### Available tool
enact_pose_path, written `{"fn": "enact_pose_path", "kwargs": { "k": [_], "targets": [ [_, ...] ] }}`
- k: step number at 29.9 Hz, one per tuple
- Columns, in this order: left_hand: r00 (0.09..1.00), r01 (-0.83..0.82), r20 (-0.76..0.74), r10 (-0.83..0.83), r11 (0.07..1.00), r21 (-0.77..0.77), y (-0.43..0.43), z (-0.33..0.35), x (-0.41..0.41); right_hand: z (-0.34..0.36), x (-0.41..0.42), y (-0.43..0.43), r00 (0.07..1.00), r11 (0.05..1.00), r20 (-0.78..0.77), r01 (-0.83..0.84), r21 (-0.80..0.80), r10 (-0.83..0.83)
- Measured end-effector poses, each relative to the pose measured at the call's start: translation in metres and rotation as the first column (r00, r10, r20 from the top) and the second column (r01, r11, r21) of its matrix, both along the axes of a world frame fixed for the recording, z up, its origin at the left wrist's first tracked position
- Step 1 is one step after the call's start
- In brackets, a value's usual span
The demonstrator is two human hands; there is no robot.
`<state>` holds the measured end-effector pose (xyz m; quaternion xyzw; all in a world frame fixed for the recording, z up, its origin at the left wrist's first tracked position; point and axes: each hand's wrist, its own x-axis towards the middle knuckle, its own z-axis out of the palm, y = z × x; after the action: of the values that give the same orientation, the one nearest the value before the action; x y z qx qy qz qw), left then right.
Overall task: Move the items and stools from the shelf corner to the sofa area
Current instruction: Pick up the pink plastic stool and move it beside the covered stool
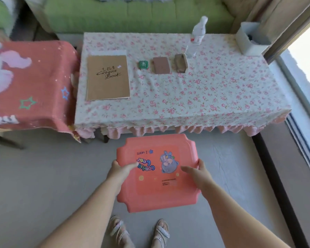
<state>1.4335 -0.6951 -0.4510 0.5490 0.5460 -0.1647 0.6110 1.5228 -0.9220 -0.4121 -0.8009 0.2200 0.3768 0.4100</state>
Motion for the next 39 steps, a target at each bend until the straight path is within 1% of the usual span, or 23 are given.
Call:
{"fn": "enact_pose_path", "kwargs": {
  "k": [7, 11, 13, 16, 20, 23, 25, 28, 31, 34, 35, 39],
  "targets": [
    [0.995, -0.094, 0.029, 0.094, 0.996, 0.002, 0.114, 0.031, -0.085, 0.031, -0.060, 0.120, 0.992, 0.992, 0.029, -0.122, 0.014, 0.122],
    [0.994, -0.095, 0.054, 0.097, 0.995, -0.033, 0.203, 0.047, -0.138, 0.037, -0.107, 0.211, 0.988, 0.989, 0.051, -0.147, 0.027, 0.146],
    [0.994, -0.103, 0.033, 0.104, 0.994, -0.028, 0.257, 0.052, -0.172, 0.038, -0.137, 0.264, 0.988, 0.988, 0.045, -0.152, 0.040, 0.150],
    [0.993, -0.117, 0.018, 0.117, 0.993, -0.028, 0.315, 0.058, -0.205, 0.040, -0.167, 0.320, 0.986, 0.984, 0.032, -0.168, 0.059, 0.166],
    [0.989, -0.146, 0.024, 0.146, 0.989, -0.012, 0.389, 0.065, -0.233, 0.037, -0.183, 0.398, 0.977, 0.974, 0.021, -0.211, 0.082, 0.210],
    [0.985, -0.174, 0.008, 0.174, 0.985, 0.004, 0.435, 0.054, -0.243, 0.021, -0.185, 0.447, 0.969, 0.966, 0.005, -0.247, 0.077, 0.247],
    [0.986, -0.168, 0.006, 0.167, 0.986, 0.002, 0.447, 0.046, -0.246, 0.014, -0.187, 0.460, 0.972, 0.969, -0.014, -0.235, 0.082, 0.237],
    [0.974, -0.224, -0.026, 0.224, 0.974, 0.002, 0.481, 0.022, -0.248, -0.014, -0.180, 0.502, 0.959, 0.960, -0.062, -0.271, 0.075, 0.275],
    [0.969, -0.244, -0.049, 0.244, 0.970, 0.001, 0.511, -0.008, -0.247, -0.035, -0.172, 0.535, 0.949, 0.954, -0.106, -0.293, 0.053, 0.298],
    [0.972, -0.224, -0.075, 0.223, 0.975, 0.005, 0.536, -0.036, -0.244, -0.059, -0.164, 0.560, 0.943, 0.950, -0.119, -0.312, 0.007, 0.311],
    [0.974, -0.213, -0.072, 0.214, 0.977, 0.022, 0.538, -0.033, -0.242, -0.059, -0.163, 0.563, 0.947, 0.953, -0.112, -0.304, 0.005, 0.303],
    [0.979, -0.172, -0.110, 0.171, 0.985, 0.006, 0.555, -0.061, -0.243, -0.092, -0.175, 0.576, 0.952, 0.964, -0.166, -0.265, -0.028, 0.257]
  ]
}}
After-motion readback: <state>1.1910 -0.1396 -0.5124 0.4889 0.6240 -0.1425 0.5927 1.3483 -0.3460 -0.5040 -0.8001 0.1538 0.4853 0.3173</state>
